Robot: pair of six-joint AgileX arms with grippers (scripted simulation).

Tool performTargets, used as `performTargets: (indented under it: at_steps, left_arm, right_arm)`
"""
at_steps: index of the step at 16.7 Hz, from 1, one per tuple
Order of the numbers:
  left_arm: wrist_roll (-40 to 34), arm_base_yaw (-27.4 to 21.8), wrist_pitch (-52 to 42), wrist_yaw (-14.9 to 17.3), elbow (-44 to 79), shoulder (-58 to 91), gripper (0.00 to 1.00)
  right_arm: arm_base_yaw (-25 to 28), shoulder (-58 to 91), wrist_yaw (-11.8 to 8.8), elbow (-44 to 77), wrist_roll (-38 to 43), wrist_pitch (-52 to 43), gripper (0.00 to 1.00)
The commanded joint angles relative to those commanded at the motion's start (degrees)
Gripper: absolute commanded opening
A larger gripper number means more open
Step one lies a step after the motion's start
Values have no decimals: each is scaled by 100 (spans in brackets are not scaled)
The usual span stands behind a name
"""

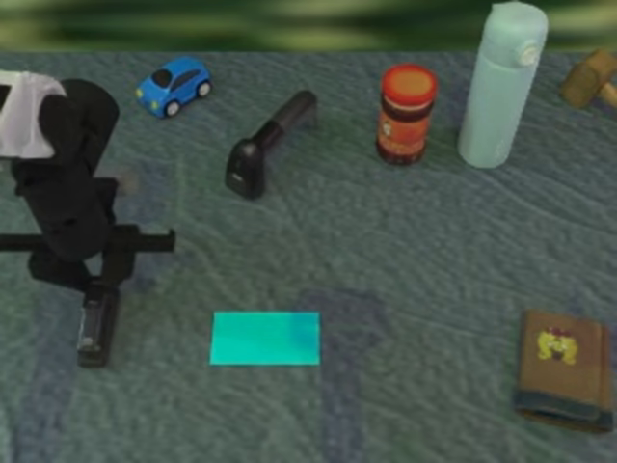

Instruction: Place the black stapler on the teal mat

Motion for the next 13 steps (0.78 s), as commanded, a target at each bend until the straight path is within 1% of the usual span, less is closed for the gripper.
performTargets:
  at_steps: [7, 9, 13]
  left_arm:
    - [-23, 84, -1701, -6, 928, -692, 0]
    - [-21, 94, -1856, -7, 1032, -808, 0]
    - [-1, 53, -1848, -8, 1029, -784, 0]
  right_arm:
    - [0, 0, 0, 0, 0, 0, 100]
    - [0, 0, 0, 0, 0, 0, 100]
    - [0, 0, 0, 0, 0, 0, 100]
